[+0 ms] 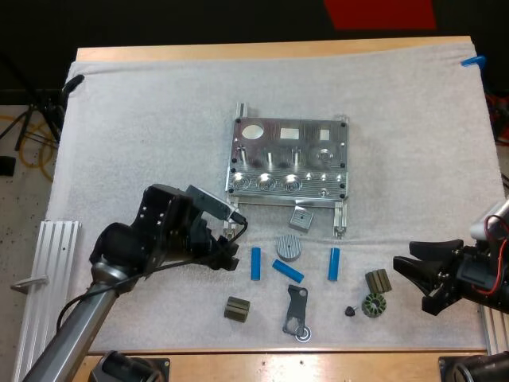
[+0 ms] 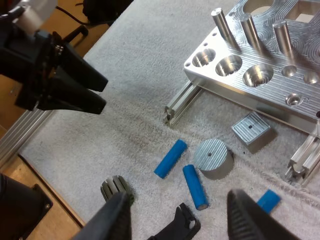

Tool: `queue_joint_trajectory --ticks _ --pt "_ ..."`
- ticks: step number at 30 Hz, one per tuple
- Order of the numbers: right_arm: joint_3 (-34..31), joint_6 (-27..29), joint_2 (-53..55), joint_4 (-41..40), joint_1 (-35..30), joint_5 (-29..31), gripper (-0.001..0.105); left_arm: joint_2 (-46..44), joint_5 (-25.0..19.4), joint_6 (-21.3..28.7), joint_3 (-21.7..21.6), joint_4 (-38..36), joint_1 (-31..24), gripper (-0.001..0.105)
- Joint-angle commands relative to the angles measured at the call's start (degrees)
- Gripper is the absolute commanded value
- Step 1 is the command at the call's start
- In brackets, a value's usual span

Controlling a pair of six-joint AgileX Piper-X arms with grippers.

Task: Load cells from right to left

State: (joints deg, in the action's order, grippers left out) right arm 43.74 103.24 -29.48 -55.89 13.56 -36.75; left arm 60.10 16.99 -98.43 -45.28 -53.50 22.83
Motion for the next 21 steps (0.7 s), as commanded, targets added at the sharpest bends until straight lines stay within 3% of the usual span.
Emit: queue_joint_trajectory --ticks 1,8,10,13,21 --pt "0.5 1.2 0.1 0.8 -0.2 -0.8 0.044 0.5 -0.4 -0.5 -0.4 1.1 0.3 0.059" --pt "0.5 1.2 0.1 0.8 -0.2 -0.8 0.044 4.1 -1.1 -0.5 -0.4 1.7 4.2 0.059" --pt "0.5 1.2 0.1 0.8 -0.2 -0.8 0.044 5.5 -4.1 -1.0 -0.4 2.8 6.7 0.059" --pt "0.5 1.2 0.1 0.8 -0.2 -0.8 0.044 7.7 -8.5 -4.3 -0.4 4.8 8.8 0.059" --pt "0.5 1.2 0.1 0.8 -0.2 -0.8 0.044 12.7 -7.8 -11.0 -0.4 7.5 8.8 0.059"
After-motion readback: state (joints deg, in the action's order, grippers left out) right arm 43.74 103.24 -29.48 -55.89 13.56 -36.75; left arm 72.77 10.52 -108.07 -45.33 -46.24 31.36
